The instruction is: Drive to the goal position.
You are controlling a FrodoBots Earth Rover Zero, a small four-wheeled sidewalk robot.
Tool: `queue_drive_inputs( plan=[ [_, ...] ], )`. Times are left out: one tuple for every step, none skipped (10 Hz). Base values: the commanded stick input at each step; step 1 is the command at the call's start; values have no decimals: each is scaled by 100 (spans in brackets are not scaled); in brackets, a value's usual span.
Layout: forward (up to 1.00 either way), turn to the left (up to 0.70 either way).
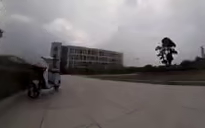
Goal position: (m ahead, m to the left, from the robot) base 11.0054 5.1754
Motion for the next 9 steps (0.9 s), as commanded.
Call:
queue_drive_inputs(
  plan=[
    [70,0],
    [70,0],
    [70,0],
    [70,0],
    [70,0],
    [70,0],
    [70,0],
    [70,0],
    [70,1]
  ],
)
